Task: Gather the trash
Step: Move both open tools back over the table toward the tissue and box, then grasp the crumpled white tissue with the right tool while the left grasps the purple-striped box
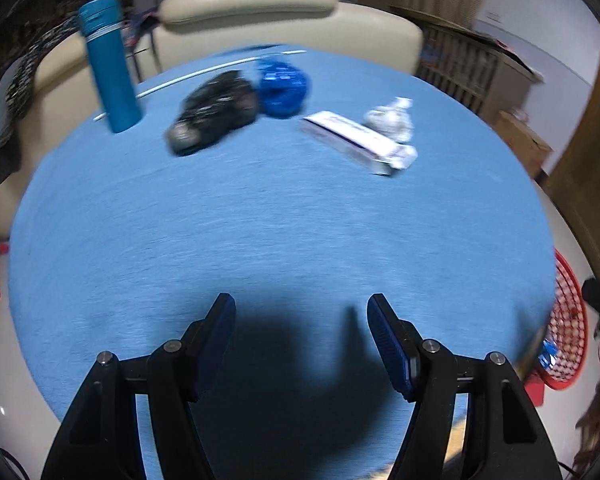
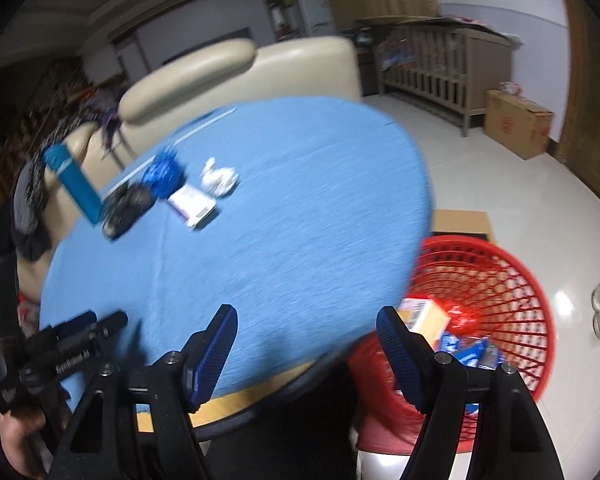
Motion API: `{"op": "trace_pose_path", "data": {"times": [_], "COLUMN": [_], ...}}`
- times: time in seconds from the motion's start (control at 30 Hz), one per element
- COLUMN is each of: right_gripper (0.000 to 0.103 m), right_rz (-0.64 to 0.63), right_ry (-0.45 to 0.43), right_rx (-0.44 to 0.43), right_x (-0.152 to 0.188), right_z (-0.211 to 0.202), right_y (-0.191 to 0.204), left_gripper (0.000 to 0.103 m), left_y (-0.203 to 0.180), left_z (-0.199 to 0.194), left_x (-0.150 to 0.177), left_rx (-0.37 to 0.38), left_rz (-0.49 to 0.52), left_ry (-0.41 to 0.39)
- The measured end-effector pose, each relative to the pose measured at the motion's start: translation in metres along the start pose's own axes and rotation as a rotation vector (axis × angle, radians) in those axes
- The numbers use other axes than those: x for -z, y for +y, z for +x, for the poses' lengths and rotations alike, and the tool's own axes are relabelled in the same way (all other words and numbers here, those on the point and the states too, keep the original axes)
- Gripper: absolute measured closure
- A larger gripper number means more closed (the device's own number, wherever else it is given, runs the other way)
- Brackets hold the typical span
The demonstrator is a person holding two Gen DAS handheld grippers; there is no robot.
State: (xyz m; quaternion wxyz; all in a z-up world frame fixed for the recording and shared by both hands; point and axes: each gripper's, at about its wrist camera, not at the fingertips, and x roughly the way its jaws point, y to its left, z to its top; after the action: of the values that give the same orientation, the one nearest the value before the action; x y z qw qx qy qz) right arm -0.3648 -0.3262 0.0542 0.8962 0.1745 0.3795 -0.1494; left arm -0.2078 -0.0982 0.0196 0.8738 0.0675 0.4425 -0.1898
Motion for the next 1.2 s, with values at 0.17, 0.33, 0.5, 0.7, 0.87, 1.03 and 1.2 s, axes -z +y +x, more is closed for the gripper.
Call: {"op": "trace_pose_path", "data": {"times": [0.17,0.33,0.5,0.7,0.87,1.03,1.2], "right_gripper": [0.027,0.027,0.027,0.027,0.027,0.027,0.062], "right_rz": [-0.043,-0.03,-0.005,0.04,0.086,0.081,0.028], "right_ry": [0.046,0.051,0.061,0.103,0.119,0.164,0.173], "right_rx": [-0.03,-0.061,-0.09,-0.082,-0.096,-0.083,-0.097], "right_x": [-0.011,-0.046,-0.088,-0.128,-0.154,-0.162,-0.161], "right_z": [0.027,0.057,0.099,0.155,0.188,0.218,0.226], "right_y": [0.027,0.048,0.071,0.086,0.091,0.096,0.101], "left_gripper": [0.034,0.034,0.034,0.034,0.034,0.033,0.033], "left_y": [0.023,0.04,0.05,0.062,0.062,0.06,0.057], "left_z": [0.005,0.006,0.009,0.016,0.02,0.024,0.028], "left_x": [0.001,0.0,-0.006,-0.009,-0.013,-0.017,-0.021], "left_rx": [-0.014,-0.003,-0.012,-0.019,-0.026,-0.047,-0.051], "left_rz": [-0.056,-0.093,-0.11,-0.133,-0.128,-0.112,-0.112], "left_ry": [-0.01,-0.009,-0.01,0.001,0.008,0.008,0.014]}}
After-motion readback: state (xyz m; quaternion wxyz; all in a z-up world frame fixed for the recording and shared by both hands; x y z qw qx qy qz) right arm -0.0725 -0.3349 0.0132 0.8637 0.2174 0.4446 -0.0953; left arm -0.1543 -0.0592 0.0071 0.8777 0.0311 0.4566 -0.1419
